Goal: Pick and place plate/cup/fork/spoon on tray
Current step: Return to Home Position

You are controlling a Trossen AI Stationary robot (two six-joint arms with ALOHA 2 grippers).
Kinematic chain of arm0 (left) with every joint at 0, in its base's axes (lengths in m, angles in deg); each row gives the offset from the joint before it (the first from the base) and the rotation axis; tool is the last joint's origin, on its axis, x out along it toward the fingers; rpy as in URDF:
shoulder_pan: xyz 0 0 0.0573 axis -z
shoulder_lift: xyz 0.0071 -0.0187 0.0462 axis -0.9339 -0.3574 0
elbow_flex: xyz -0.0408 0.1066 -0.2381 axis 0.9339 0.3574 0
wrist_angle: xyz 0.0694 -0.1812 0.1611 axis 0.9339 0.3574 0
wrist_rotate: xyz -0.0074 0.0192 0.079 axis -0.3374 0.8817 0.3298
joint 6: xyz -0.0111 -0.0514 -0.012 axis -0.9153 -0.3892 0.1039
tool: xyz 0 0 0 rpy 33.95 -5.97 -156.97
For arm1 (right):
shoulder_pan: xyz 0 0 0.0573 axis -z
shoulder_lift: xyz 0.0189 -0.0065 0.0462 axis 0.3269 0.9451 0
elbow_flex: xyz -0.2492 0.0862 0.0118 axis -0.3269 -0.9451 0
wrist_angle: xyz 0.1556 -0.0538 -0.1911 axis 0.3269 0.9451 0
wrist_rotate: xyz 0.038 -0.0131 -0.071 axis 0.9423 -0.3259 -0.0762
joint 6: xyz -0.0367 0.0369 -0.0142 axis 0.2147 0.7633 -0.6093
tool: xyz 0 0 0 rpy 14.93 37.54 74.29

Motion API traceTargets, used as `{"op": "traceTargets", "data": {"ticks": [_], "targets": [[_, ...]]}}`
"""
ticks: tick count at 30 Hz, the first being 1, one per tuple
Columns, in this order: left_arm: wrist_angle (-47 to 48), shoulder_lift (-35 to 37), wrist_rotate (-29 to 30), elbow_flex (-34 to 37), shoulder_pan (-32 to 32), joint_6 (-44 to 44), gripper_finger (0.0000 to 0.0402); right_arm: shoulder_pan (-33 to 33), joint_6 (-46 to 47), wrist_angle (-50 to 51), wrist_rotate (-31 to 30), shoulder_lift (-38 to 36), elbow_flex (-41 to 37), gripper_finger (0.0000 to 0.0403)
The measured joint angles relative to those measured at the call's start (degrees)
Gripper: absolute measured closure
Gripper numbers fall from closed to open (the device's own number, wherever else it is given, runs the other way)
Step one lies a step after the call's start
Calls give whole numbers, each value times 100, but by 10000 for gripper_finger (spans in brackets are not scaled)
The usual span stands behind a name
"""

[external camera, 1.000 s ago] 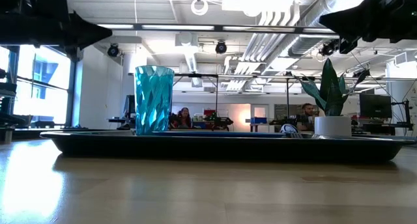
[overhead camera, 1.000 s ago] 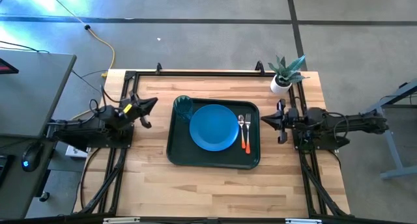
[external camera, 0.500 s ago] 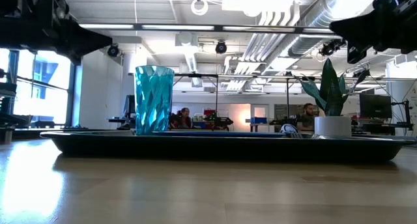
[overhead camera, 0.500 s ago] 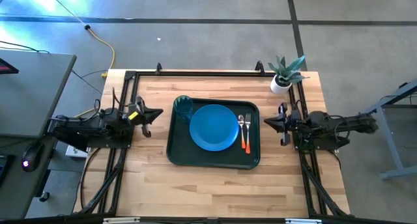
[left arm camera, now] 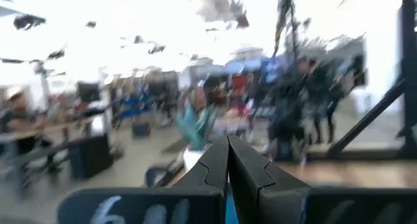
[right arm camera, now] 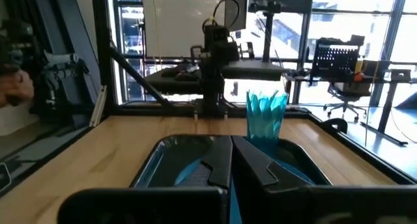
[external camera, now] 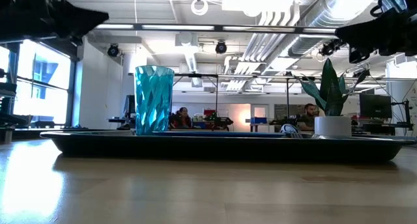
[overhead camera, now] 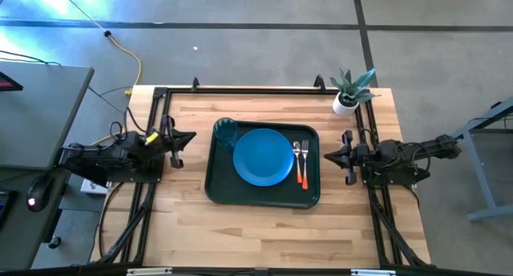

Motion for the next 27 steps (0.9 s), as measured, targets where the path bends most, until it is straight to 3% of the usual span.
{"op": "traceTargets", "data": {"ticks": [3, 7, 13, 16, 18, 21, 27], "targets": [[-242, 0, -283, -4, -18, -220, 401, 0, 173, 215, -111, -8, 4, 400], [258, -3, -576, -2, 107, -697, 401, -80, 242, 380, 15, -10, 72, 400], [242, -2, -296, -6, 216, -577, 401, -149, 83, 214, -30, 2, -1, 400], [895, -22, -326, -4, 218, -790, 401, -149, 34, 223, 37, 27, -1, 400], [1384, -25, -431, -2, 236, -1207, 401, -148, 165, 248, 270, 25, -1, 400], [1236, -148, -845, -2, 360, -1414, 401, -149, 376, 289, 691, 25, -1, 400], [991, -96, -192, -2, 611, -976, 401, -149, 3, 358, 962, 27, -1, 400]]}}
